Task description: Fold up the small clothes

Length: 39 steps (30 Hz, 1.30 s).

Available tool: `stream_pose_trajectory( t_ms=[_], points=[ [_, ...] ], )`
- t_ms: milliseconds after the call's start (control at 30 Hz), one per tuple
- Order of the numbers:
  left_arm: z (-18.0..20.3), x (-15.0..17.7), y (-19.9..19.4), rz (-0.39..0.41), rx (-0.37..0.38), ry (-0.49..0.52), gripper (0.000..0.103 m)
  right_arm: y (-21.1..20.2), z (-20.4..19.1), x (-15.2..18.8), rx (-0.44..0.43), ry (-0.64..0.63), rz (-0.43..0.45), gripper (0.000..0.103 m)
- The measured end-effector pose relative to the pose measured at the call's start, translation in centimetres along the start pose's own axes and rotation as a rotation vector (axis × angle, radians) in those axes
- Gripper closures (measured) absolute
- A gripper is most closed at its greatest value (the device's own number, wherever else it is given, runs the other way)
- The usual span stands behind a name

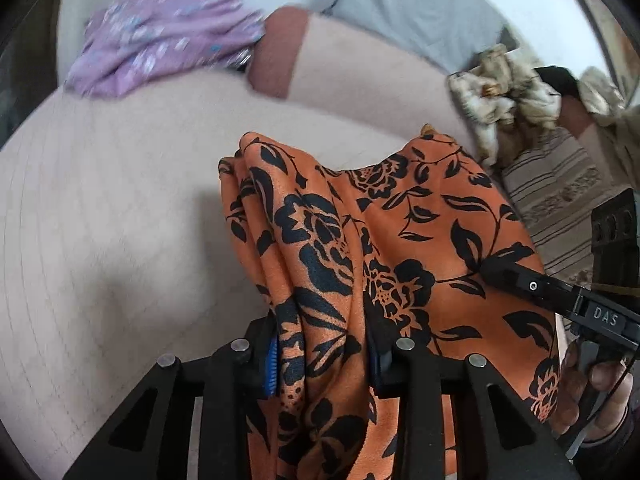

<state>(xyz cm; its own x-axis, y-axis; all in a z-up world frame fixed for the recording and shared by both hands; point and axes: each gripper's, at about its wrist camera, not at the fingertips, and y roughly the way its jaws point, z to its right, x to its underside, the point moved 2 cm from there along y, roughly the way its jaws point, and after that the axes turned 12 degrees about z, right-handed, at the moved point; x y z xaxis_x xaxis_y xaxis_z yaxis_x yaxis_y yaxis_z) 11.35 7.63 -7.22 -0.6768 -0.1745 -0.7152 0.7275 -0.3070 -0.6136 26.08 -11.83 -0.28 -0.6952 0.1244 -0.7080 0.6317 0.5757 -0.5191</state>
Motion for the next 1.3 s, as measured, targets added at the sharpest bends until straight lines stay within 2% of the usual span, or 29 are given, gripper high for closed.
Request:
stream_pose_trajectory(
  t_ms=[200, 367, 533, 633, 700, 733, 800, 833, 933, 1033, 1100, 1133, 1167, 1233, 1300],
  points=[
    [2.1, -2.1, -2.4, 0.089, 0.057, 0.057, 0.068, -5.6, 2.1, -3.9, -0.015, -0.016, 0.107, 0.064],
    [1.2, -1.6, -1.2, 0.076, 0.073, 0.080, 0.068, -8.0, 5.2, -5.8, -0.005, 0.003, 0.150, 0.064],
    [1.5, 0.5, 2.3, 0.004, 0.053, 0.081, 0.068, -6.5, 9.2, -4.8, 0.005, 0.044, 0.114, 0.064],
    [1.2, 2.9, 6.0, -0.081, 0.031, 0.089, 0.064, -4.6, 12.5, -2.8, 0.042, 0.093, 0.078, 0.064],
    [0.8, 5.0, 8.3, -0.175, -0.012, 0.111, 0.060, -3.3, 14.7, -1.5, 0.098, 0.140, 0.051, 0.063],
    [0.6, 5.6, 8.6, -0.186, -0.028, 0.121, 0.055, -2.6, 16.2, -0.5, 0.152, 0.169, 0.016, 0.057],
    [0.6, 5.5, 7.3, -0.140, -0.018, 0.134, 0.052, -2.2, 17.9, 0.8, 0.215, 0.197, -0.026, 0.051],
    [0.8, 5.2, 6.7, -0.128, -0.025, 0.153, 0.051, -2.8, 18.0, 1.0, 0.204, 0.199, -0.001, 0.049],
    [0.9, 4.5, 4.3, -0.073, -0.052, 0.197, 0.050, -4.5, 17.7, 0.3, 0.249, 0.161, 0.046, 0.047],
    [0.6, 4.3, 2.3, -0.044, -0.062, 0.208, 0.049, -6.2, 15.6, -1.2, 0.246, 0.124, 0.121, 0.046],
    [0.8, 4.5, 2.5, -0.053, -0.071, 0.220, 0.045, -7.1, 13.8, -1.6, 0.205, 0.109, 0.157, 0.038],
    [0.6, 4.9, 2.7, -0.063, -0.077, 0.229, 0.045, -7.4, 13.1, -1.7, 0.177, 0.103, 0.166, 0.030],
    [0.5, 5.6, 3.2, -0.085, -0.099, 0.243, 0.045, -7.2, 12.2, -1.6, 0.137, 0.106, 0.157, 0.025],
    [0.1, 6.5, 4.0, -0.125, -0.138, 0.261, 0.044, -5.8, 11.7, -0.9, 0.080, 0.122, 0.098, 0.025],
    [-0.3, 6.7, 4.0, -0.134, -0.149, 0.243, 0.044, -3.6, 12.7, 0.6, 0.131, 0.134, 0.003, 0.025]
  ],
)
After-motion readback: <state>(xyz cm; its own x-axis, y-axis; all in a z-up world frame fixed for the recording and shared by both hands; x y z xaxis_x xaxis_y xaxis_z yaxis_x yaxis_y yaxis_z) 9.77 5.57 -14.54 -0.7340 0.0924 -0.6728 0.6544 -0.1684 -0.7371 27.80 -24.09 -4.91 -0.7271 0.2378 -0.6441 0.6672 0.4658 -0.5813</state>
